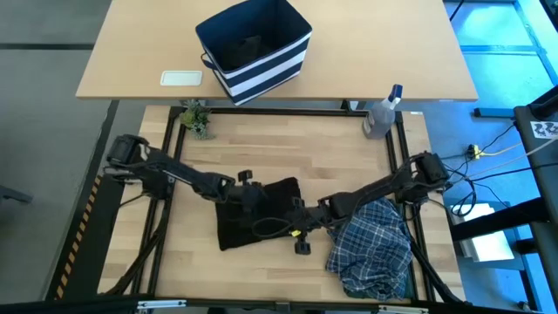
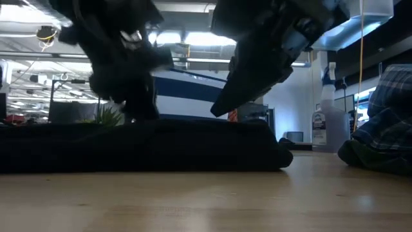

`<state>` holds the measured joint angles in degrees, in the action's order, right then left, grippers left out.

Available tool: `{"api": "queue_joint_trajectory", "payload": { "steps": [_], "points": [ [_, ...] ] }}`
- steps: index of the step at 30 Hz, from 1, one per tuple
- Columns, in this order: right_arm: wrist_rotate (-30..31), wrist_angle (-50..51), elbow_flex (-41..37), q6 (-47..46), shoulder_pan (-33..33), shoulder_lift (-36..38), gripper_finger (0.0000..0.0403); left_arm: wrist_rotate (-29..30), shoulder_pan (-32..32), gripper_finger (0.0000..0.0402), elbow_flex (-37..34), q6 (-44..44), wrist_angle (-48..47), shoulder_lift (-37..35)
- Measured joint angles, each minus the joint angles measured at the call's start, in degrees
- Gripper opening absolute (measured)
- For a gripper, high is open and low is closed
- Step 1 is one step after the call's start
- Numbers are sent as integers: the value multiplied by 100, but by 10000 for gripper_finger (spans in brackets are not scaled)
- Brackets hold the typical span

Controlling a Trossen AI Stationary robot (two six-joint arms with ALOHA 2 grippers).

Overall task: Fold Laundry from Bin
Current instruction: Fold the black shirt

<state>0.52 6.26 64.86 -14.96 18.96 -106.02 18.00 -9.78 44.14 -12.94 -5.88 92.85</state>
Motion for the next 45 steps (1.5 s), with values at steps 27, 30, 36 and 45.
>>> {"api": "queue_joint_trajectory", "payload": {
  "steps": [27, 30, 36, 45],
  "points": [
    [-80, 451, 7, -761, 473, -662, 0, 300, 720, 59, -4, 458, 442, 635],
    [-95, 457, 7, -861, 507, -662, 0, 410, 738, 59, -4, 458, 404, 635],
    [-156, 490, -17, -805, 518, -543, 0, 412, 608, 59, -13, 475, 290, 349],
    [837, 407, -9, -518, 428, 11, 0, 974, -29, 59, -13, 332, -270, -1010]
  ]
}}
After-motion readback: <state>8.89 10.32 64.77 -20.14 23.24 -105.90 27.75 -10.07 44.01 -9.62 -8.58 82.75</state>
